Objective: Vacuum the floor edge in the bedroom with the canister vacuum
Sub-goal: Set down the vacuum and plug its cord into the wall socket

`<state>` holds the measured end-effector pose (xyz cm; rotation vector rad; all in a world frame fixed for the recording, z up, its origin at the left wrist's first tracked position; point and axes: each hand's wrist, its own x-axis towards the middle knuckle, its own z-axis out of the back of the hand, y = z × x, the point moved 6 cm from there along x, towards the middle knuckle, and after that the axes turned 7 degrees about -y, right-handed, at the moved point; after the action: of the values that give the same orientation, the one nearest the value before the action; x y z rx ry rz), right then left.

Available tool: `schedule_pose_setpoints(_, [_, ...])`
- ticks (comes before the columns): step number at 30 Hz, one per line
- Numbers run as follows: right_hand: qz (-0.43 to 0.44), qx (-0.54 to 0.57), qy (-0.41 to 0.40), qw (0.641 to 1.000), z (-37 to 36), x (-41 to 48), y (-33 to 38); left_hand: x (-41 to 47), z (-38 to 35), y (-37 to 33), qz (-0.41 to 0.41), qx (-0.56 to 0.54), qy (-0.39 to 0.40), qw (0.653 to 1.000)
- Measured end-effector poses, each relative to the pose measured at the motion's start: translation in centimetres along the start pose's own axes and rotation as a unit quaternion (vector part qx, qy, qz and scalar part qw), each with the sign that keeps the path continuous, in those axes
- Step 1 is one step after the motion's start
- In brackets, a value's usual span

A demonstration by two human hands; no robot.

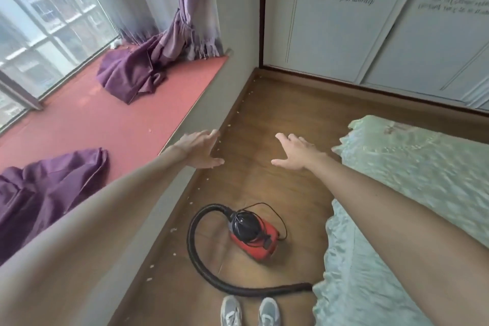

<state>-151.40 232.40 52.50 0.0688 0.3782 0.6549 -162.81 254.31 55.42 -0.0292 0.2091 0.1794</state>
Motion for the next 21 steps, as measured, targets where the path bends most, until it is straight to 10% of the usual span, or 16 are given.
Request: schedule_pose_setpoints(21, [-0.216,0.171,0.147,0.950,-33.0,-1.6,-6.1,8.2,-29.3,-5.7,-0.166,0.028,0.251,0.953])
